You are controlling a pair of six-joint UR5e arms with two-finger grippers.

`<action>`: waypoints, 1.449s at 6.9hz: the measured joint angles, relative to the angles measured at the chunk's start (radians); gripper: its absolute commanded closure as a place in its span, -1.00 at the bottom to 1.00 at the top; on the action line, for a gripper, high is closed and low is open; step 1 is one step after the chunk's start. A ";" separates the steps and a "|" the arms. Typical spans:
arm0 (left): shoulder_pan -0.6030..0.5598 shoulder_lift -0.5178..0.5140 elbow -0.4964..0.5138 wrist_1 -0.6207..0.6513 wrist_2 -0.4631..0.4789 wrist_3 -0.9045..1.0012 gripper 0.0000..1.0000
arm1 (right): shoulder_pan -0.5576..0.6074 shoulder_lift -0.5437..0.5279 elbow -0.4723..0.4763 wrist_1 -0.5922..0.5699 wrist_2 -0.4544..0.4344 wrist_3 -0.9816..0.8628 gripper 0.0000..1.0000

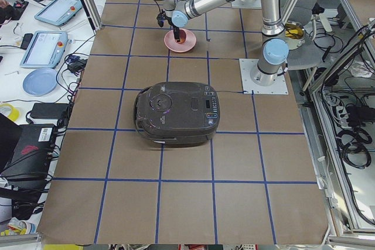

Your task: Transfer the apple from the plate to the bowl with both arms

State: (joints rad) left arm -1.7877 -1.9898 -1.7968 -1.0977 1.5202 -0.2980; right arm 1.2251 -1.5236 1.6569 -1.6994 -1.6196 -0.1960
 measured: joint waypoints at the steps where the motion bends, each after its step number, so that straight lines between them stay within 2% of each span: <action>1: -0.002 -0.004 0.000 0.005 -0.002 -0.002 0.70 | -0.018 0.065 0.016 -0.075 -0.001 -0.013 -1.00; 3: -0.003 0.011 0.024 0.012 -0.001 -0.005 0.77 | -0.027 0.132 0.113 -0.151 0.008 -0.018 -1.00; 5: -0.002 0.033 0.107 -0.033 -0.003 -0.080 0.79 | -0.026 0.172 0.229 -0.187 0.009 -0.048 -1.00; 6: -0.002 0.041 0.166 -0.087 -0.005 -0.121 0.79 | -0.026 0.193 0.258 -0.212 0.009 -0.058 -1.00; 7: -0.002 0.049 0.229 -0.154 -0.006 -0.139 0.79 | -0.026 0.216 0.277 -0.251 0.011 -0.060 -0.61; 8: -0.003 0.059 0.290 -0.232 -0.007 -0.146 0.79 | -0.026 0.234 0.292 -0.283 0.017 -0.057 0.66; 9: -0.004 0.071 0.335 -0.295 -0.012 -0.163 0.79 | -0.026 0.242 0.302 -0.296 0.027 -0.053 1.00; 10: -0.005 0.082 0.357 -0.326 -0.021 -0.195 0.79 | -0.026 0.244 0.308 -0.300 0.037 -0.050 1.00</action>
State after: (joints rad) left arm -1.7924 -1.9073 -1.4401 -1.4240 1.4991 -0.4926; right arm 1.1996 -1.2792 1.9650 -1.9990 -1.5826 -0.2457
